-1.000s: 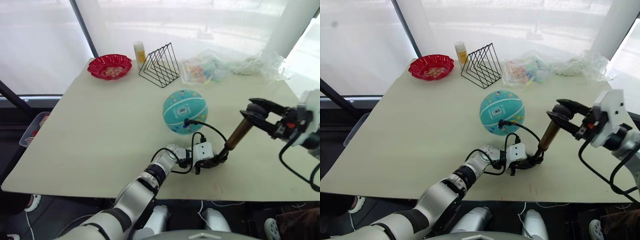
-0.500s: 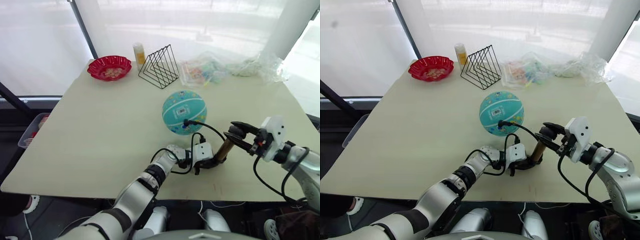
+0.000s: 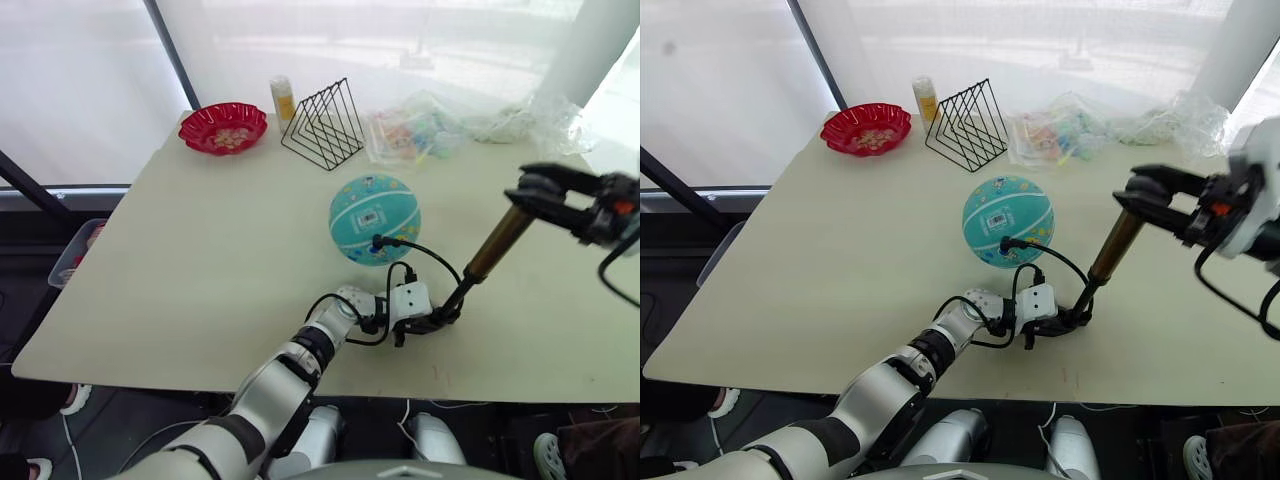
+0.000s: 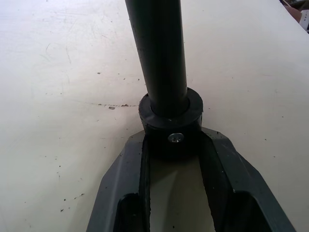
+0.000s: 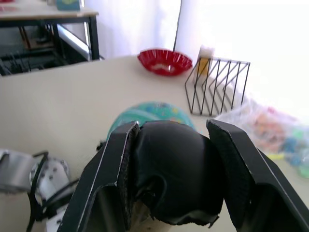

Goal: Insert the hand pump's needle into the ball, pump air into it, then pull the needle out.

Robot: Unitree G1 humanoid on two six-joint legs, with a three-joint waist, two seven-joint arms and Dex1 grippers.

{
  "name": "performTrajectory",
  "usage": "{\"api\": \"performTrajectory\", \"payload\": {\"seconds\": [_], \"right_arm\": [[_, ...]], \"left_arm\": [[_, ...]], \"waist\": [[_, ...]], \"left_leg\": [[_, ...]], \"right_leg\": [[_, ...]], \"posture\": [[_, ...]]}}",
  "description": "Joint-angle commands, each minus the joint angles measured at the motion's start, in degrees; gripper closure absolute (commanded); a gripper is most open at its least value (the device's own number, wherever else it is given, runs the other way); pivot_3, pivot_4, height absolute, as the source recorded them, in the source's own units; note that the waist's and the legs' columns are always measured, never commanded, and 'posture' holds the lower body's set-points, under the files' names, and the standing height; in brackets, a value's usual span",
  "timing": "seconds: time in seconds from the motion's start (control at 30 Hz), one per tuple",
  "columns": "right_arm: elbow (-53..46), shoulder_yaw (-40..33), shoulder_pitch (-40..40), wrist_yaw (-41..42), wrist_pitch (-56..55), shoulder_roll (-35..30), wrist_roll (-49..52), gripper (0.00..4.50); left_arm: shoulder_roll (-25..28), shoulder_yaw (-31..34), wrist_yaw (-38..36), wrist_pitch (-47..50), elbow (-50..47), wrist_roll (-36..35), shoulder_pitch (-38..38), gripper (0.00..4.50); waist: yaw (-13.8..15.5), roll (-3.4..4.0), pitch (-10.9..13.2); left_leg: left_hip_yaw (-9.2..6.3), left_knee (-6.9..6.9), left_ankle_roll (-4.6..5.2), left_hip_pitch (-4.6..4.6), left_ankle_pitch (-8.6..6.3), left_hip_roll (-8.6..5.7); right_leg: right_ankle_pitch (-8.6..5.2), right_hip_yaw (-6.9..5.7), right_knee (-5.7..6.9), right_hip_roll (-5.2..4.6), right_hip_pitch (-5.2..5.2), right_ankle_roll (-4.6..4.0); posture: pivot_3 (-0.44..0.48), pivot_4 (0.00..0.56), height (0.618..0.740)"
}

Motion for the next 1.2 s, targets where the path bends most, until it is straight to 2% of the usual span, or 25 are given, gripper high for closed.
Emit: {"api": "performTrajectory", "payload": {"seconds": [0.03,0.13,0.23,0.33,0.43,0.57,0.63,0.8,1.0,1.2], "right_arm": [[0.5,-8.8,-4.8,-2.7,-1.2,-1.9,2.5,2.6],[0.7,-8.7,-4.2,-2.3,0.0,-2.2,2.7,2.6],[-3.4,-3.2,3.2,-2.2,1.4,1.8,0.9,2.6],[-5.0,-0.2,6.3,-4.7,2.5,5.7,1.7,2.6],[-6.4,3.3,9.3,-6.2,2.9,9.6,1.6,2.6],[-6.2,13.7,15.5,-3.5,-4.0,12.2,-10.3,2.6],[-4.7,17.0,17.1,-3.7,-6.6,14.9,-13.1,2.6],[2.2,26.3,20.9,-3.5,-17.7,19.0,-27.0,2.6],[7.7,29.4,22.7,-3.8,-25.3,22.0,-34.1,2.6],[7.9,29.6,22.5,-3.0,-28.1,22.0,-35.5,2.6]], "left_arm": [[2.3,-3.7,1.1,5.1,7.7,5.3,4.0,3.43],[2.3,-3.7,1.1,5.2,7.7,5.3,3.9,3.43],[2.2,-3.6,1.2,5.3,7.7,5.3,4.0,3.43],[2.3,-3.6,1.1,5.3,7.6,5.2,4.0,3.43],[2.3,-3.5,1.3,5.3,7.6,5.2,3.9,3.43],[2.5,-3.6,1.4,5.3,7.5,5.2,4.1,3.43],[2.6,-3.5,1.3,5.3,7.4,5.1,4.2,3.43],[2.9,-3.5,1.3,5.4,7.2,5.1,4.5,3.43],[2.9,-3.6,1.3,5.5,7.2,5.2,4.5,3.43],[2.8,-3.7,1.2,5.4,7.2,5.2,4.5,3.43]], "waist": [[0.0,-0.03,0.0],[0.0,0.0,0.1],[0.2,-0.1,0.0],[0.1,-0.46,-0.3],[-0.2,-0.45,-0.5],[-0.3,-0.74,-1.2],[-0.5,-0.86,-1.4],[-0.8,-1.01,-1.6],[-1.4,-0.91,-1.8],[-1.5,-0.83,-1.9]], "left_leg": [[0.0,0.0,0.0,-0.02,0.0,0.0],[0.04,0.01,0.01,-0.05,0.0,-0.05],[-0.02,0.0,0.01,-0.07,0.01,-0.04],[-0.01,-0.03,0.0,0.01,0.0,-0.01],[0.01,-0.03,0.0,0.19,0.0,0.03],[-0.04,-0.13,-0.02,0.3,-0.01,0.17],[-0.05,-0.19,-0.03,0.41,-0.02,0.21],[-0.05,-0.31,-0.05,0.86,-0.04,0.3],[-0.06,-0.39,-0.11,1.06,-0.07,0.4],[-0.09,-0.39,-0.11,1.07,-0.07,0.4]], "right_leg": [[0.0,0.0,0.0,-0.01,0.0,0.0],[0.0,0.02,-0.01,-0.06,-0.03,0.0],[0.0,-0.04,0.0,-0.04,-0.07,0.0],[0.0,0.0,0.01,-0.02,-0.04,0.0],[-0.01,0.03,0.01,0.01,0.12,0.01],[-0.02,-0.04,0.01,0.14,0.17,0.01],[-0.04,-0.03,0.01,0.21,0.22,0.04],[-0.07,0.05,0.0,0.32,0.64,0.04],[-0.12,0.14,0.01,0.44,0.78,0.1],[-0.11,0.17,0.02,0.49,0.78,0.1]], "posture": [[0.0,0.15,0.74],[0.0,0.15,0.74],[0.0,0.15,0.74],[0.0,0.15,0.74],[0.0,0.15,0.74],[0.0,0.15,0.74],[0.0,0.15,0.74],[0.0,0.15,0.74],[0.0,0.15,0.74],[0.0,0.15,0.74]]}}
